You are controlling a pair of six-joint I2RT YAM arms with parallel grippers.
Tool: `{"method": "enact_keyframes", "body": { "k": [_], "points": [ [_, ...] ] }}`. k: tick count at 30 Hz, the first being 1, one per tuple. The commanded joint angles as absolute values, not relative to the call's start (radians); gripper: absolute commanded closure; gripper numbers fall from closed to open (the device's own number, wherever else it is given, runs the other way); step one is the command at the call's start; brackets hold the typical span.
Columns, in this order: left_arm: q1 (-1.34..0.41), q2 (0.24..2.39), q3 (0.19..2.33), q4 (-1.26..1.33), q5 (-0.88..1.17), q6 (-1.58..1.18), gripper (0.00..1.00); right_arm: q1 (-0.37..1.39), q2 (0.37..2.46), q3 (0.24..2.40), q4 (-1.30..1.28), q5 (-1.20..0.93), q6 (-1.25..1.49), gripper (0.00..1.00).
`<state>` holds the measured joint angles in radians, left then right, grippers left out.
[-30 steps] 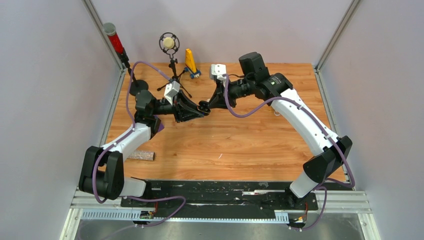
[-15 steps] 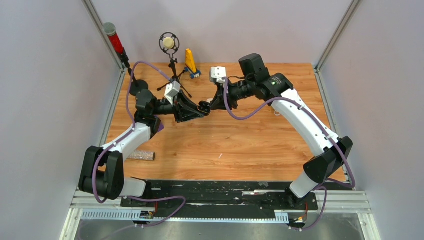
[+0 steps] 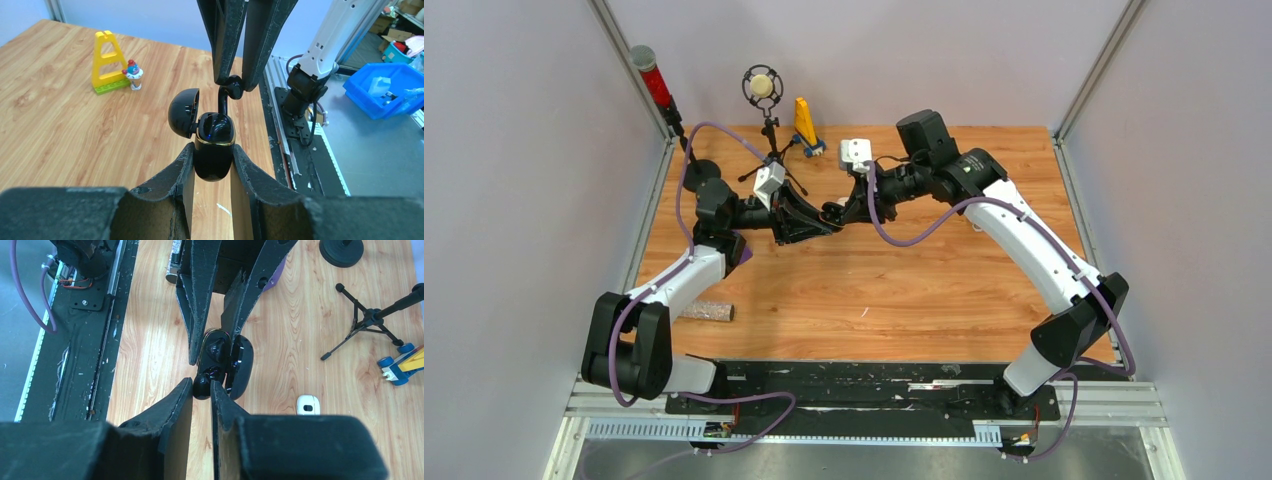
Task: Insert the wireless bluetooth earbuds into the charging case
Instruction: Place the earbud in the charging case.
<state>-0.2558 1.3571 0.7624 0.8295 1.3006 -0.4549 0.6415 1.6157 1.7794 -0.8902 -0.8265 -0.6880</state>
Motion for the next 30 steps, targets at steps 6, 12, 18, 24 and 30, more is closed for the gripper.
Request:
{"method": "enact_keyframes", "body": {
  "k": [6, 12, 18, 24, 30],
  "points": [
    [-0.258, 1.335, 0.799, 0.839, 1.298, -0.432, 1.0, 0.655, 1.601, 1.783, -0.91, -0.808, -0.728, 0.82],
    [-0.258, 1.336, 0.799, 0.839, 1.296, -0.43, 1.0, 0.655, 1.601, 1.802, -0.91, -0.781, -0.732, 0.82],
    [-0.258, 1.336, 0.8, 0.825, 1.298, -0.418, 1.0, 0.655, 1.603, 1.826, -0.911, -0.758, -0.741, 0.82],
    [-0.258, 1.336, 0.805, 0.781, 1.295, -0.389, 1.0, 0.655, 1.613, 1.851, -0.935, -0.749, -0.756, 0.82],
    [-0.258, 1.337, 0.812, 0.762, 1.289, -0.376, 1.0, 0.655, 1.617, 1.866, -0.966, -0.75, -0.777, 0.82]
  ]
}}
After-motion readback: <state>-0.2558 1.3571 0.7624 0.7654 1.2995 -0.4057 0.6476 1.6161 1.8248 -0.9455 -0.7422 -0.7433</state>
